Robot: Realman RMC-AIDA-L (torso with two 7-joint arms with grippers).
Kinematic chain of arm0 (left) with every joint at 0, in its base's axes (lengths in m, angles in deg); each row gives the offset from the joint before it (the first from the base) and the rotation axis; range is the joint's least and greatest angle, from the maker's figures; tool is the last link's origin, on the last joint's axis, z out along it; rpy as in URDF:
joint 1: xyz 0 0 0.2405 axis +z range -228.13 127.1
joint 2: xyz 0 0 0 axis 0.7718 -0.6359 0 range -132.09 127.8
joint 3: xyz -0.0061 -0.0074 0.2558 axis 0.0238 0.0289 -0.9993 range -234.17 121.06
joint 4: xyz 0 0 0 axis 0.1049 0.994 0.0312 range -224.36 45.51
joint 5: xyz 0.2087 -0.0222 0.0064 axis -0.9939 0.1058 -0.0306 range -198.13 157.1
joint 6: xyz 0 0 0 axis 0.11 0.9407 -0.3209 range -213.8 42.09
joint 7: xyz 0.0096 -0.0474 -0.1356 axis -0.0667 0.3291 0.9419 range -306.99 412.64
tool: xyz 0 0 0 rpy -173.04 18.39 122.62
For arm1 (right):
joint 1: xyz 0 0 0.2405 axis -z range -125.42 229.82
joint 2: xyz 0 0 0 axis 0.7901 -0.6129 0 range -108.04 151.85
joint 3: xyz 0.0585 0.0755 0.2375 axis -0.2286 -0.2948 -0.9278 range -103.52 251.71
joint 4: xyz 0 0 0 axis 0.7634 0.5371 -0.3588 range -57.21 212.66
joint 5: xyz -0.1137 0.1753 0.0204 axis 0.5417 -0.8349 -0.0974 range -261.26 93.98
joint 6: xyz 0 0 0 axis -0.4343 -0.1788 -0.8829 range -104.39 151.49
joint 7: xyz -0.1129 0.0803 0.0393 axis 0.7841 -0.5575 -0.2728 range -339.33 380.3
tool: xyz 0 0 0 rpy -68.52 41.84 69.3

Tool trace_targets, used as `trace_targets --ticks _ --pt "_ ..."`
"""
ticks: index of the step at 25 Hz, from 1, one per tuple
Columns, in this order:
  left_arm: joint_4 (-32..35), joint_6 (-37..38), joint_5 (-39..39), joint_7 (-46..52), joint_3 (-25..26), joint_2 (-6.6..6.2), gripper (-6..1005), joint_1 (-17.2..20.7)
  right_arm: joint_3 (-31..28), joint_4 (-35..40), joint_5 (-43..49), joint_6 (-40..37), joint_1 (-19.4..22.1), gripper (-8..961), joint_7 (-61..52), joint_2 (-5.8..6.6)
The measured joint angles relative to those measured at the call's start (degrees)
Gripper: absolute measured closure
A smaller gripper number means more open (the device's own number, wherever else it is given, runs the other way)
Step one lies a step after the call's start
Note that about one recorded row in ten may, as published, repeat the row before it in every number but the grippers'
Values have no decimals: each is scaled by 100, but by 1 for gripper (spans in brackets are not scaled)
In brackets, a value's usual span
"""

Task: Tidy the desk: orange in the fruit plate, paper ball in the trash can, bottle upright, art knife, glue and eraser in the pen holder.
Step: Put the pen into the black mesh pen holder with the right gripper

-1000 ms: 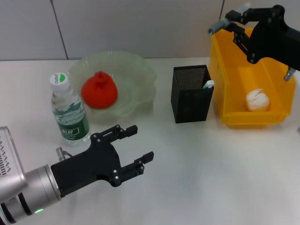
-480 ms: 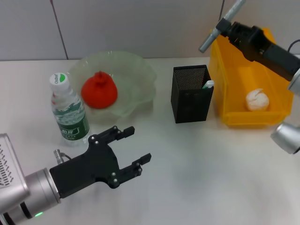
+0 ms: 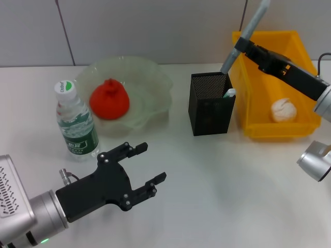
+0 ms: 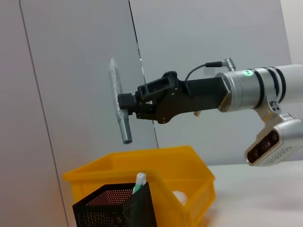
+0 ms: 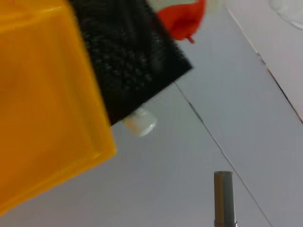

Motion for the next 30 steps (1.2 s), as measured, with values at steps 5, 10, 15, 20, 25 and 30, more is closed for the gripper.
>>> trace_targets --ticks 5,10,15,20,25,30 --pt "-40 20 88 -2 -48 0 306 24 89 -27 2 164 -40 823 485 2" --pt "-145 56 130 -5 -51 0 306 23 378 -186 -16 358 -69 822 961 4" --pt "-159 61 130 -8 -51 -1 306 49 381 -277 -29 302 -81 822 1322 3" --pt "-161 64 130 -10 -59 0 306 59 323 -240 -36 267 -77 823 1643 -2" --pt "-161 110 129 -10 -61 -1 306 67 341 -267 -187 363 -106 823 1870 -4" --pt "-166 218 125 -10 -59 -1 306 78 372 -289 -331 637 -205 823 2092 -5"
